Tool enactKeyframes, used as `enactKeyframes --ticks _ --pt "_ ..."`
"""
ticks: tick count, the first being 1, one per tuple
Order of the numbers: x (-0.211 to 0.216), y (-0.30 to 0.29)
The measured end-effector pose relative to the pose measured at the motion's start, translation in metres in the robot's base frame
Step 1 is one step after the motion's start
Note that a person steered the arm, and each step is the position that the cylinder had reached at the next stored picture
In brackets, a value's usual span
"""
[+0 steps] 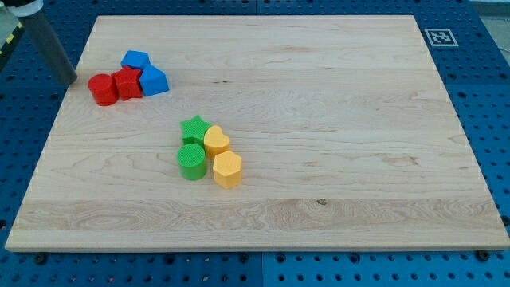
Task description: Move your arm to the red circle
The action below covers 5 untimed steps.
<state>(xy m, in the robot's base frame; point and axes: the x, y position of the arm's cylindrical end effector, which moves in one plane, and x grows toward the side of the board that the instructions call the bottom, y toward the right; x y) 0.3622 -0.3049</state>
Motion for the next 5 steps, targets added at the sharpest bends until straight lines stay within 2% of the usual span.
enactKeyframes --ticks 5 --pt "0.084 0.0"
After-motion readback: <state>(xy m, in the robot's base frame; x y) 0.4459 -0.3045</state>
